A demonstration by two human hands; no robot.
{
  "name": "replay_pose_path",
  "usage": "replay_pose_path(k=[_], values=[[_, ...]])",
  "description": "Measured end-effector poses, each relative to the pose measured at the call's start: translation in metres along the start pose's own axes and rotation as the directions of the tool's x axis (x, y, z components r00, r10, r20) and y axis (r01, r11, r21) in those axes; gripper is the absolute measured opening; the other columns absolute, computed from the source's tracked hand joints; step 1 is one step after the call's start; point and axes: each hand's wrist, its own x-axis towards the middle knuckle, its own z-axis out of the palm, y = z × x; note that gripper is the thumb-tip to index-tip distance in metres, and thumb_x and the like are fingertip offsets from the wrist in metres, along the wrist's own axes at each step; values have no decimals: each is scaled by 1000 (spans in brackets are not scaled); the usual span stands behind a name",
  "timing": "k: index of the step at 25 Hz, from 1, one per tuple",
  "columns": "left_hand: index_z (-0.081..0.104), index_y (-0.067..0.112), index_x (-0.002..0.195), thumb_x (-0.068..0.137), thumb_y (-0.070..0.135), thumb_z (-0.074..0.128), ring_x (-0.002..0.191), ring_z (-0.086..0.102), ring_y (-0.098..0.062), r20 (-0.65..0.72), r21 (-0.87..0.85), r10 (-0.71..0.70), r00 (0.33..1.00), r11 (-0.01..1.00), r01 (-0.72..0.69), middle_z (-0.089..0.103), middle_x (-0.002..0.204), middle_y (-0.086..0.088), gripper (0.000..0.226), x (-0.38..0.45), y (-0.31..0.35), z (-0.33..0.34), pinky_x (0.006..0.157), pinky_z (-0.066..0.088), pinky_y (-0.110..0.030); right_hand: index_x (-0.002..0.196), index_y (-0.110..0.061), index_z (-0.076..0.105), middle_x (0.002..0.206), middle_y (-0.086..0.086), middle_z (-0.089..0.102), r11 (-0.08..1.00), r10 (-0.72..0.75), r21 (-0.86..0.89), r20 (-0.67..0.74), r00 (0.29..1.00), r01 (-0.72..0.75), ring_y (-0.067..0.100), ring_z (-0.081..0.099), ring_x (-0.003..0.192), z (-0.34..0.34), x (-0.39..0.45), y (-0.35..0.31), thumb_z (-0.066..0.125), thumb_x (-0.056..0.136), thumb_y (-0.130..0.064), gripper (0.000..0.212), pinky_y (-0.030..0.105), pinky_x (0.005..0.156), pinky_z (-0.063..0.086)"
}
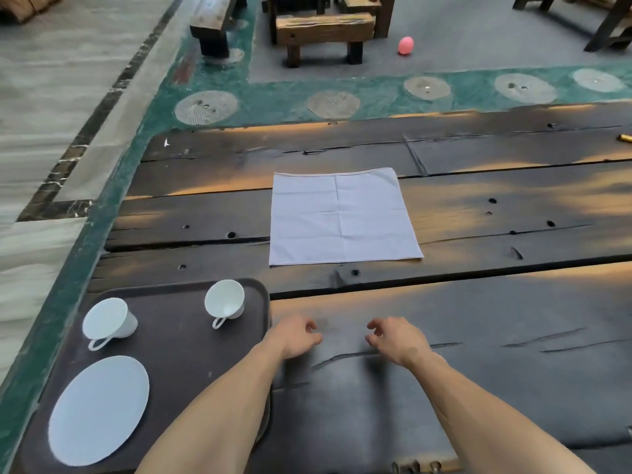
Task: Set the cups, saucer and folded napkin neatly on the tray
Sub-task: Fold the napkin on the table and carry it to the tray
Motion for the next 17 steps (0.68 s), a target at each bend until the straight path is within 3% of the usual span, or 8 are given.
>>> replay_pose_path(k=[8, 13, 17], values=[[62, 28, 123, 82, 47, 56, 110, 58, -15, -39, -41, -47, 998, 998, 45, 63, 122, 7, 45, 45, -11, -40, 96, 46, -32, 129, -25, 57, 124, -4, 63, 999, -36, -35, -1, 999, 36, 20, 59, 112, -32, 67, -15, 49, 93, -40, 40, 33, 89, 47], [64, 25, 124, 83, 44, 56, 115, 58, -17, -96, -47, -99, 990, 994, 94, 63, 127, 7, 45, 72, -13, -62, 94, 45, -32, 123, -24, 62, 122, -1, 66, 989, -116, -96, 6, 993, 116, 22, 60, 112, -51, 108, -14, 51, 92, -39, 36, 35, 89, 50], [57, 25, 132, 84, 40, 59, 123, 52, -15, -162, -36, -107, 981, 994, 102, 56, 134, 6, 50, 96, -15, -77, 96, 43, -31, 131, -23, 57, 132, 0, 58, 982, -142, -132, -22, 990, 138, 22, 56, 120, -64, 139, -1, 50, 95, -37, 39, 35, 94, 47]])
